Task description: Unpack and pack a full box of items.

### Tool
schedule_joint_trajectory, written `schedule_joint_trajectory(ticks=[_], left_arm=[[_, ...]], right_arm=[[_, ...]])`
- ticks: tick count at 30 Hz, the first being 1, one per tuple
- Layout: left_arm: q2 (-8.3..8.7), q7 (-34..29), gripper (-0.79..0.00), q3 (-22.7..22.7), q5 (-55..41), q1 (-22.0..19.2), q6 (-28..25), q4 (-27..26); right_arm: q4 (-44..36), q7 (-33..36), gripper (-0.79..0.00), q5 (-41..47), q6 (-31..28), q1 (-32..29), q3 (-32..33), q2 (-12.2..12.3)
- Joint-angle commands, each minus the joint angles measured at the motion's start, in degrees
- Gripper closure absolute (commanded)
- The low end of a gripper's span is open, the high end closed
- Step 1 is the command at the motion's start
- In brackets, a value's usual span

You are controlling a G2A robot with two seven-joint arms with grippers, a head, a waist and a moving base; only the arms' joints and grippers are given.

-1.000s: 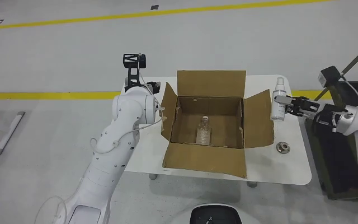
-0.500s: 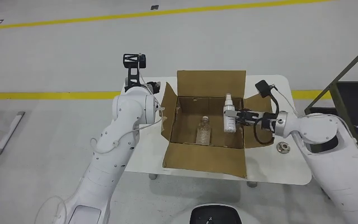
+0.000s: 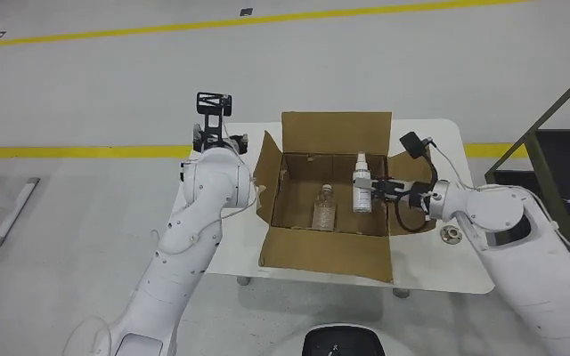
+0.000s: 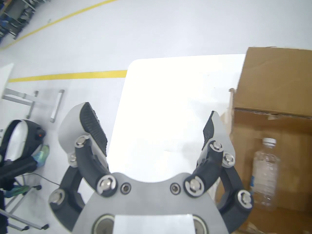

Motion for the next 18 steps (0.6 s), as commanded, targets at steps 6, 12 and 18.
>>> schedule_joint_trajectory(ticks=[6, 12, 18], left_arm=[[0.84, -3.2, -0.785, -5.0, 5.6, 5.4, -0.8, -4.0], [0.84, -3.2, -0.785, -5.0, 5.6, 5.4, -0.8, -4.0], [0.84, -3.2, -0.785, -5.0, 5.6, 5.4, -0.8, -4.0]], right_arm=[[6.7, -9.6, 0.0, -3.9, 4.6, 6.7, -12.6, -2.4], [15.7, -16.0, 0.0, -7.3, 12.2, 14.4, -24.3, -5.9], [24.3, -19.0, 0.0, -5.6, 14.4, 20.5, -32.4, -9.8]])
